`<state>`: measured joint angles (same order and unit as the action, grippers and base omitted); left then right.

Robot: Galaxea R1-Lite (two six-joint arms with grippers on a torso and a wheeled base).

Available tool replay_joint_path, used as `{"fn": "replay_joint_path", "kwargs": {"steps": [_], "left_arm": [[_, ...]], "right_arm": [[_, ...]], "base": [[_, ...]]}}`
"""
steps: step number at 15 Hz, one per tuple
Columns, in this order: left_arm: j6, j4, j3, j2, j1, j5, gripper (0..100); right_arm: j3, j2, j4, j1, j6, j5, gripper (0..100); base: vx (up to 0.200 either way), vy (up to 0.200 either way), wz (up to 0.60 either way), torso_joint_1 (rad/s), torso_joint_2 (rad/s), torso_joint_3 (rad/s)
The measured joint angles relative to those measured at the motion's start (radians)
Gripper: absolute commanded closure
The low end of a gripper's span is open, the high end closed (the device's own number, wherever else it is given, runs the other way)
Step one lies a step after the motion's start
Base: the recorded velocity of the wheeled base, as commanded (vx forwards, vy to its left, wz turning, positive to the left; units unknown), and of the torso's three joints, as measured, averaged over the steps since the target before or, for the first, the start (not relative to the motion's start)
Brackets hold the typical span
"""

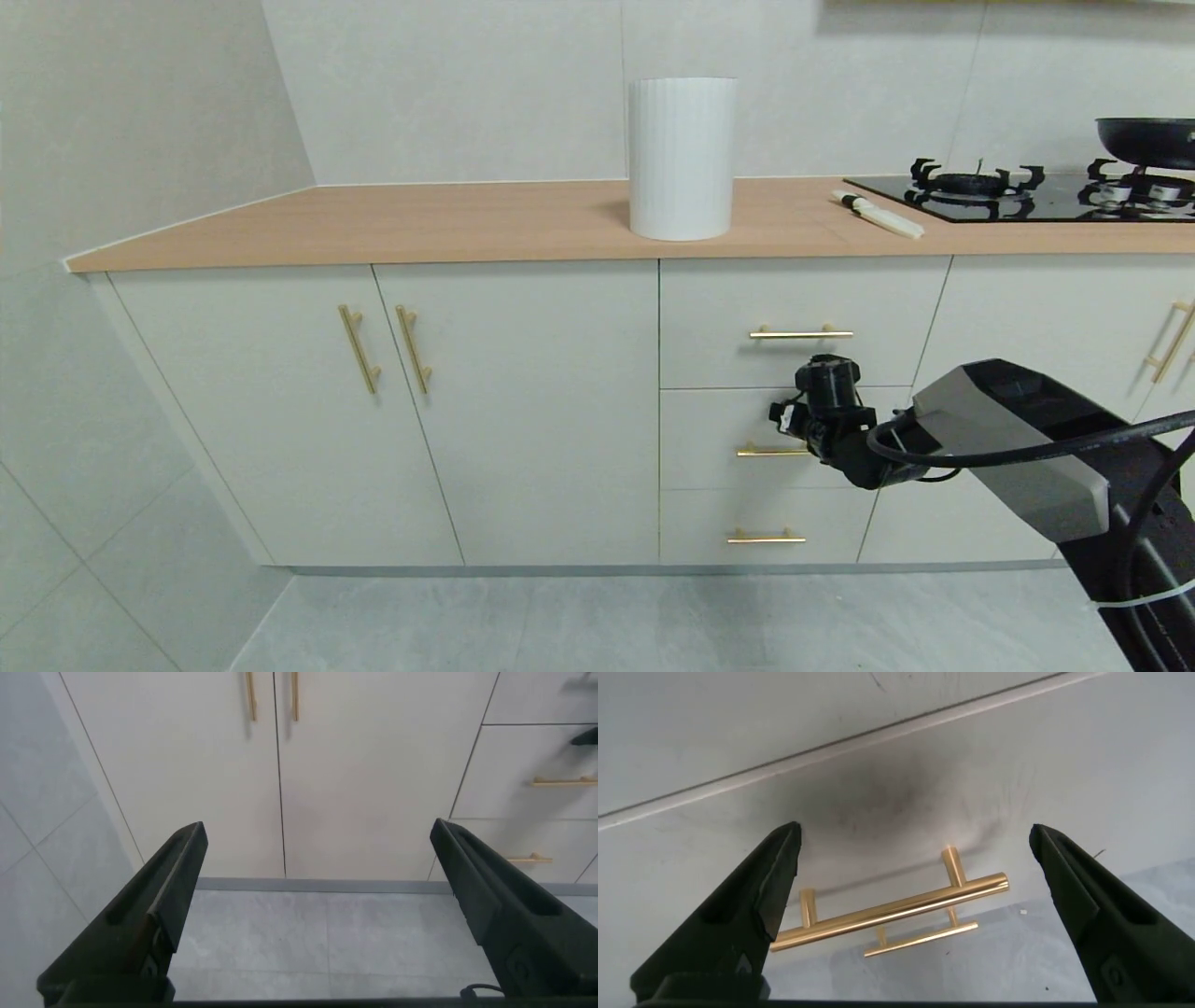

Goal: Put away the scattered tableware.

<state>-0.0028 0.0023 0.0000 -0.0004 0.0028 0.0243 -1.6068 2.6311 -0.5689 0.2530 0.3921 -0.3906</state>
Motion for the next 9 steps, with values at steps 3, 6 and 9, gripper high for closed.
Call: {"fn": "replay_joint_path", "kwargs": {"steps": [3, 6, 9], "left_arm": [[0.000, 0.000, 0.000, 0.000, 0.000, 0.000, 0], [0.000, 0.000, 0.000, 0.000, 0.000, 0.000, 0], [0.000, 0.000, 0.000, 0.000, 0.000, 0.000, 0]], "right_arm": [[-0.005, 0.005, -0.005, -0.001, 0.001, -0.003, 0], [0.042, -0.021, -0.012, -0.003, 0.002, -0.022, 0], [0.214, -0.127, -0.010, 0.013, 0.001, -0.023, 0]], "base": [[0.000, 0.000, 0.00, 0.000, 0.00, 0.000], [0.000, 0.000, 0.00, 0.000, 0.00, 0.000], [0.000, 0.000, 0.00, 0.000, 0.00, 0.000]]}}
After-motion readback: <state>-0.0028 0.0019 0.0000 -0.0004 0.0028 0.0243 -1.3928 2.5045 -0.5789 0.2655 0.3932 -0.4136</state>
